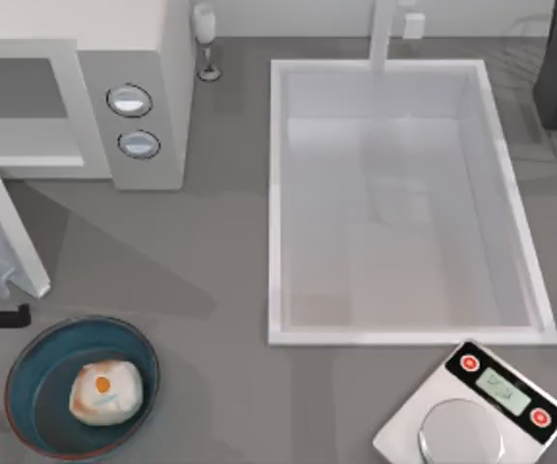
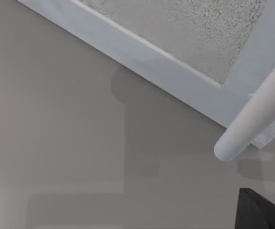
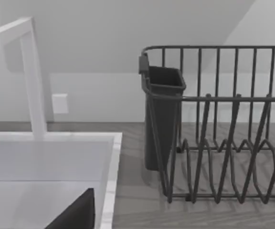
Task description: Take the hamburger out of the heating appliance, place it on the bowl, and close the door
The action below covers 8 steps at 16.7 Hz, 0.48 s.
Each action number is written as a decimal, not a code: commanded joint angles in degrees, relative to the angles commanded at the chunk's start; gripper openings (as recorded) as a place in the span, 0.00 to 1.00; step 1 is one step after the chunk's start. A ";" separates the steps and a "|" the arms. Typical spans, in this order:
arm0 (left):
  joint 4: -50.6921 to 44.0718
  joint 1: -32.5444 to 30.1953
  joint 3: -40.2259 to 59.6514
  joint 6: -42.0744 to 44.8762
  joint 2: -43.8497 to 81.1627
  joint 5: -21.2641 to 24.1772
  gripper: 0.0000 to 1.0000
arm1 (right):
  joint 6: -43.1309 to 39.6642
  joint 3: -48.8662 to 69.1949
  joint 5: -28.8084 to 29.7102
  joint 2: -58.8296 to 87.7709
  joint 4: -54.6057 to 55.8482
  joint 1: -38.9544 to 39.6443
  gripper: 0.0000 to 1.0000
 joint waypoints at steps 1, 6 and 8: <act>0.37 -0.07 0.57 -0.03 0.75 -0.04 0.00 | 0.00 0.00 0.00 0.00 0.00 0.00 1.00; 5.27 -0.97 7.92 -0.51 13.31 -0.57 0.00 | 0.00 0.00 0.00 0.00 0.00 0.00 1.00; 7.80 -1.47 11.55 -0.78 20.19 -0.86 0.00 | 0.00 0.00 0.00 0.00 0.00 0.00 1.00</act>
